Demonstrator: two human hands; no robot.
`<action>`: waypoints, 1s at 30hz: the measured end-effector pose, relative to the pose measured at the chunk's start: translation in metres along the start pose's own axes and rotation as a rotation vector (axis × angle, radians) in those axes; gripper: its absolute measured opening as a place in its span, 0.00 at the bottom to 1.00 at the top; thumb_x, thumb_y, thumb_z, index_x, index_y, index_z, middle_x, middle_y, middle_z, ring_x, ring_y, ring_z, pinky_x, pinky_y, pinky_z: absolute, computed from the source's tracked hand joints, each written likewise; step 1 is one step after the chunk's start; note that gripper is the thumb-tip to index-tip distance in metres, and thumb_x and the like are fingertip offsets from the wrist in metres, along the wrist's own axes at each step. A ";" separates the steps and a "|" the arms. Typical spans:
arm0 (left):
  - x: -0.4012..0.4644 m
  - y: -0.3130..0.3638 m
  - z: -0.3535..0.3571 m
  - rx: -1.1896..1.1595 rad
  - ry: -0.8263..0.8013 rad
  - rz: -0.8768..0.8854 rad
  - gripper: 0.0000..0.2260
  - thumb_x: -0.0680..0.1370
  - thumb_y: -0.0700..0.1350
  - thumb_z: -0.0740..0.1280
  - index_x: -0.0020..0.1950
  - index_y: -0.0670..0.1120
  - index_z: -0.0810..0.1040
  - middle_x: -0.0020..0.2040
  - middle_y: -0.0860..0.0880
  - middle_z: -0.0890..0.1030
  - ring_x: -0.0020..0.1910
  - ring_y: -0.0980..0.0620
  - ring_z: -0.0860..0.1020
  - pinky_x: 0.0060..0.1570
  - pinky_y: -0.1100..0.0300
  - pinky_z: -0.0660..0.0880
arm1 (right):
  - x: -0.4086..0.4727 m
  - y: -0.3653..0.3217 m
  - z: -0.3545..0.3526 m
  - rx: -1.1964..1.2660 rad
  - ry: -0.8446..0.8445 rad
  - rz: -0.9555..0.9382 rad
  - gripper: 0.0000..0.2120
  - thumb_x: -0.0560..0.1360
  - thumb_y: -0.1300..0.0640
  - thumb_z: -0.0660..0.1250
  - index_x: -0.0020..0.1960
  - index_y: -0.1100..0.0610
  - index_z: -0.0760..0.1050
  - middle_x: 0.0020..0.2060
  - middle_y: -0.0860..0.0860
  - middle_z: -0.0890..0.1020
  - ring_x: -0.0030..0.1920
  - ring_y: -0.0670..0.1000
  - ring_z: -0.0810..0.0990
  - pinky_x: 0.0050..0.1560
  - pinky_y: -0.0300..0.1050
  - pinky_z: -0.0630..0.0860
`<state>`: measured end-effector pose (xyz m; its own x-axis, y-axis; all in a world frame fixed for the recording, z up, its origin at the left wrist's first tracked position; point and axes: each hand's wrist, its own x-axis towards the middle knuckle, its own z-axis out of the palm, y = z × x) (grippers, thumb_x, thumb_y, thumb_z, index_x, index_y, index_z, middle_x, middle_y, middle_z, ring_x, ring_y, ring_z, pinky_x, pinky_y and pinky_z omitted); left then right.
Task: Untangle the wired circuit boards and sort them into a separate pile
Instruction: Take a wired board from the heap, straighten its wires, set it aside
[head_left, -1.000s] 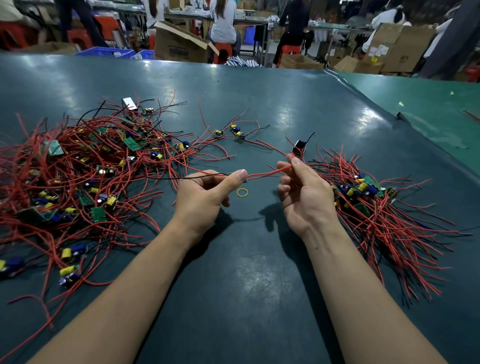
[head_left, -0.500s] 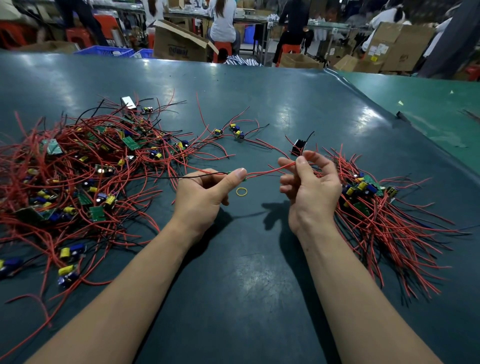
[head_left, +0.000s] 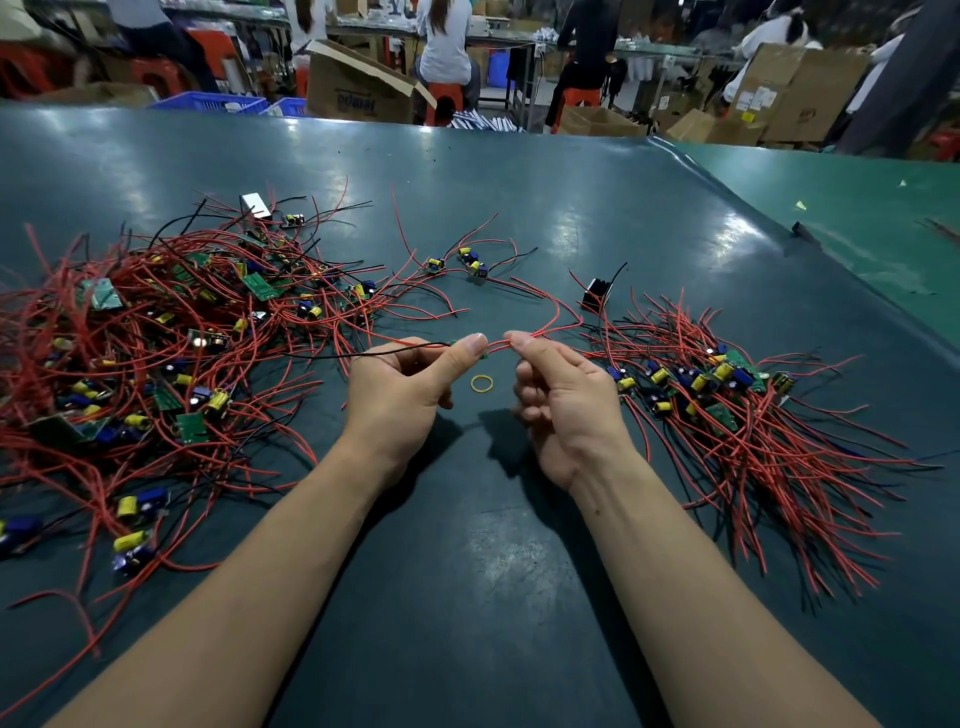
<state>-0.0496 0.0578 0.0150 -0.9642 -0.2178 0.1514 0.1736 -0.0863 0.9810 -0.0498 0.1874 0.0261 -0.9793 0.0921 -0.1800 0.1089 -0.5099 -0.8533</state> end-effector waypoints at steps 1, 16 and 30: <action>0.000 0.000 0.000 0.002 0.005 0.004 0.10 0.70 0.46 0.77 0.31 0.45 0.81 0.25 0.49 0.74 0.24 0.53 0.69 0.28 0.65 0.66 | 0.002 -0.001 -0.001 0.033 0.040 -0.026 0.04 0.74 0.64 0.71 0.40 0.58 0.79 0.22 0.46 0.74 0.20 0.42 0.66 0.19 0.32 0.59; -0.006 0.003 0.001 -0.014 -0.088 0.077 0.13 0.65 0.52 0.79 0.31 0.46 0.80 0.25 0.48 0.75 0.25 0.52 0.70 0.34 0.59 0.67 | 0.013 -0.017 -0.020 -0.051 0.417 -0.598 0.07 0.79 0.63 0.65 0.44 0.55 0.72 0.22 0.47 0.76 0.21 0.44 0.70 0.21 0.36 0.65; 0.003 0.002 -0.004 -0.197 0.049 -0.015 0.15 0.66 0.52 0.78 0.35 0.42 0.81 0.24 0.51 0.73 0.23 0.53 0.68 0.30 0.61 0.67 | 0.010 -0.006 -0.015 -0.094 0.153 -0.351 0.11 0.80 0.51 0.65 0.53 0.57 0.67 0.32 0.54 0.82 0.21 0.50 0.75 0.22 0.42 0.75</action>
<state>-0.0509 0.0529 0.0171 -0.9568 -0.2620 0.1259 0.1997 -0.2778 0.9396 -0.0572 0.2044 0.0217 -0.9238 0.3773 0.0656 -0.2060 -0.3453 -0.9156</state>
